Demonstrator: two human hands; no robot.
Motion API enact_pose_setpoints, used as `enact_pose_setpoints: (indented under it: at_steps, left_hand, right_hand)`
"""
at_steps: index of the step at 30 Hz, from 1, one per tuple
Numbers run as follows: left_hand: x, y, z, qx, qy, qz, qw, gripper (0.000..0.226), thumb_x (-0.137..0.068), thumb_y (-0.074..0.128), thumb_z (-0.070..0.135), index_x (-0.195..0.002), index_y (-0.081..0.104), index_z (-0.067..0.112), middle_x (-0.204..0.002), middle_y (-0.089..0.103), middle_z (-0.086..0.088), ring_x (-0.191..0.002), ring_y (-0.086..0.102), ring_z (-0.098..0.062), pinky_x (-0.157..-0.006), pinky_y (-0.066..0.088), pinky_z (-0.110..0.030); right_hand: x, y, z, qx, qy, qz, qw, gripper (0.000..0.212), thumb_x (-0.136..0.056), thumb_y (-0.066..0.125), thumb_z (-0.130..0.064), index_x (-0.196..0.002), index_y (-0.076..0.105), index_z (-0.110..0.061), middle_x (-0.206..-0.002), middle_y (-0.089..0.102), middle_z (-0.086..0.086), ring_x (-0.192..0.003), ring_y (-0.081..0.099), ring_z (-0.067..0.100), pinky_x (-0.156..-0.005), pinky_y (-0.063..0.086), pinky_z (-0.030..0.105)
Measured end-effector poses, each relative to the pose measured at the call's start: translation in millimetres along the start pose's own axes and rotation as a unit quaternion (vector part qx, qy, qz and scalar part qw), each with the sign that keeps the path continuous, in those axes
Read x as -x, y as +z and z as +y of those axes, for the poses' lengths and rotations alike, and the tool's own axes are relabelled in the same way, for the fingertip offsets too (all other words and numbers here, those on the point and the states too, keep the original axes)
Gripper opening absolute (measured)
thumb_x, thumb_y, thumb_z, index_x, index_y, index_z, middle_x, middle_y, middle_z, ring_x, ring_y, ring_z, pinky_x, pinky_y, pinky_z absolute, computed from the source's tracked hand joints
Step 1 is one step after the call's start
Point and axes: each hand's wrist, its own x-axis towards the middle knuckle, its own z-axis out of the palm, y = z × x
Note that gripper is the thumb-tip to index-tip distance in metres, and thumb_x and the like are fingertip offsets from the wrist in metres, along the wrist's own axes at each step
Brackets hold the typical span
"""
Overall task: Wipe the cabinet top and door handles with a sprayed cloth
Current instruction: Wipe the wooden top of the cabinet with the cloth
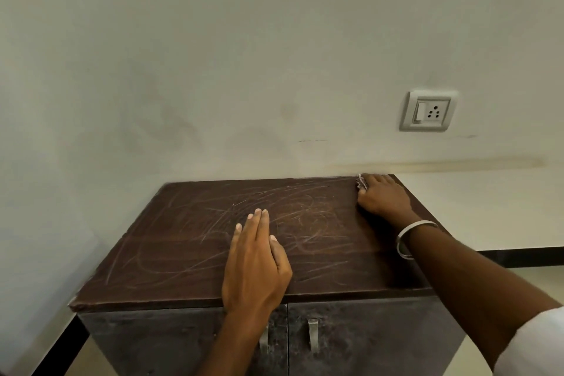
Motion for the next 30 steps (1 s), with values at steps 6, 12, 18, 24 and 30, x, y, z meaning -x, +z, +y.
enact_pose_setpoints:
  at_steps: [6,12,18,24,30]
  left_hand:
    - [0,0,0,0.004,0.000,0.011,1.000,0.073,-0.087,0.007,0.043,-0.151,0.027,0.014,-0.157,0.028,0.002,-0.146,0.019,-0.008,-0.121,0.008,-0.027]
    - [-1,0,0,0.011,-0.006,0.013,1.000,0.070,-0.088,0.009,0.041,-0.152,0.026,0.017,-0.158,0.026,0.004,-0.146,0.017,-0.006,-0.121,0.006,-0.025]
    - [0,-1,0,0.015,-0.005,0.012,1.000,0.075,-0.085,0.005,0.044,-0.151,0.026,0.017,-0.158,0.026,0.005,-0.146,0.017,-0.006,-0.121,0.006,-0.026]
    - [0,0,0,0.005,-0.003,0.010,1.000,0.074,-0.086,0.005,0.043,-0.151,0.026,0.017,-0.158,0.026,0.005,-0.146,0.018,-0.006,-0.121,0.007,-0.026]
    - [0,1,1,0.003,-0.004,0.009,1.000,0.074,-0.086,0.004,0.043,-0.152,0.025,0.017,-0.158,0.025,0.005,-0.146,0.016,-0.005,-0.121,0.007,-0.027]
  right_hand:
    - [-4,14,-60,-0.038,-0.073,-0.011,0.997,0.054,-0.090,0.038,-0.032,-0.141,0.034,-0.016,-0.146,0.038,0.010,-0.135,0.037,0.029,-0.111,0.030,0.042]
    - [-16,13,-60,-0.059,-0.089,-0.020,0.994,0.038,-0.093,0.042,-0.033,-0.128,0.043,-0.018,-0.131,0.042,0.008,-0.121,0.049,0.033,-0.098,0.041,0.044]
    - [-28,9,-10,-0.028,-0.006,0.059,0.998,0.040,-0.094,0.040,-0.036,-0.128,0.051,-0.018,-0.129,0.053,0.010,-0.121,0.050,0.032,-0.100,0.040,0.045]
    - [-28,6,-28,-0.044,0.012,0.004,0.999,0.056,-0.085,0.044,-0.032,-0.140,0.041,-0.018,-0.140,0.047,0.011,-0.131,0.041,0.030,-0.106,0.035,0.046]
    - [-10,16,-92,-0.084,-0.045,-0.009,0.995,0.054,-0.083,0.047,-0.028,-0.134,0.043,-0.013,-0.134,0.051,0.013,-0.126,0.045,0.031,-0.103,0.037,0.042]
